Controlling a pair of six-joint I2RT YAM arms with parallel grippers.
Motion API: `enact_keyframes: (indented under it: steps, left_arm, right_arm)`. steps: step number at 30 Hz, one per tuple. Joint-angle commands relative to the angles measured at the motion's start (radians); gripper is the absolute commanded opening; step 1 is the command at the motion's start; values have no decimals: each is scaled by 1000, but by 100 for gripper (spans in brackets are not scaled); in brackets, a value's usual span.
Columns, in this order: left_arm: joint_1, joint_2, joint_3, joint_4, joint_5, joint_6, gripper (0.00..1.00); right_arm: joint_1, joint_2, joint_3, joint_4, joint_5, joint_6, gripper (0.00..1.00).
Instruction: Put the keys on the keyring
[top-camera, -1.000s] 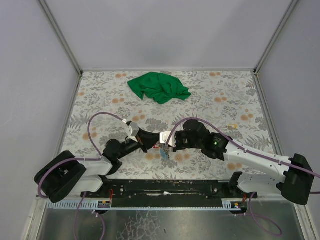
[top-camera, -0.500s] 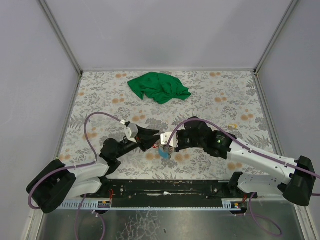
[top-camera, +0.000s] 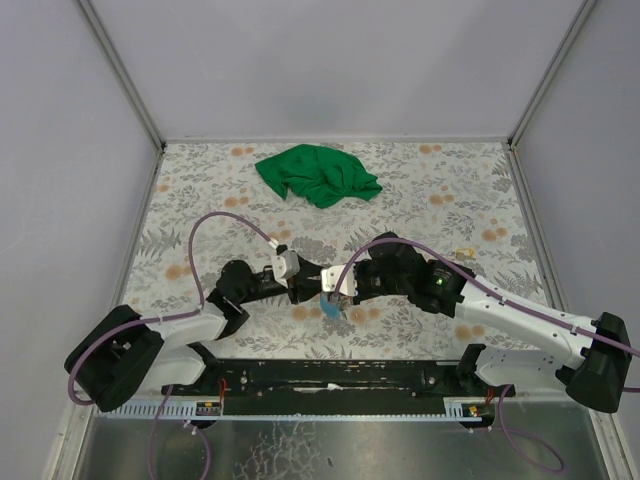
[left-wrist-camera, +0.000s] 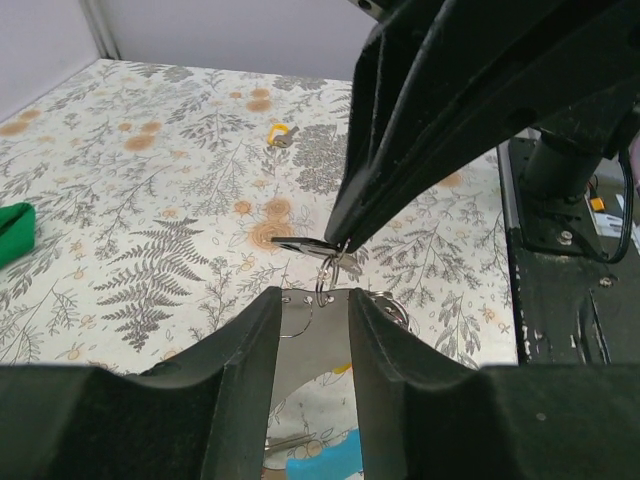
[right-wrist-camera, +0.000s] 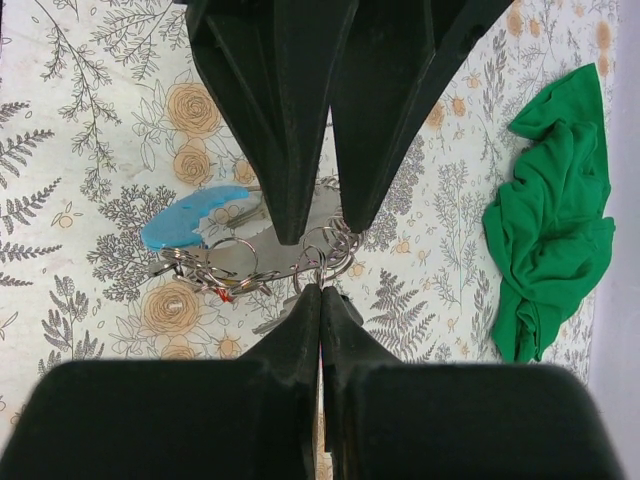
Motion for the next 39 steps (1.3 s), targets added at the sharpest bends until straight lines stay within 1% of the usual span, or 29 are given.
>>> enact_keyframes:
  steps: [1, 7, 17, 20, 24, 33, 35, 39]
  left_arm:
    - [11, 23, 43, -22, 81, 89, 33]
    - [17, 67, 74, -24, 152, 88, 30]
    - [17, 79, 91, -28, 152, 80, 26]
    - [17, 83, 97, -28, 156, 72, 19]
    - [17, 81, 94, -21, 138, 55, 0]
    - [20, 48, 36, 74, 13, -31, 0]
    - [20, 41, 22, 108, -42, -69, 0]
    - [20, 50, 1, 203, -100, -145, 0]
  right_arm:
    - [8, -11, 57, 24, -28, -22, 0]
    - [10, -13, 60, 21, -34, -24, 0]
    - [9, -4, 65, 17, -47, -22, 0]
    - [10, 0, 69, 15, -48, -23, 0]
    - [10, -5, 65, 9, -36, -20, 0]
    - [9, -74, -15, 11, 44, 11, 0]
    - [9, -76, -34, 12, 47, 27, 0]
    - [11, -77, -66, 40, 44, 55, 0]
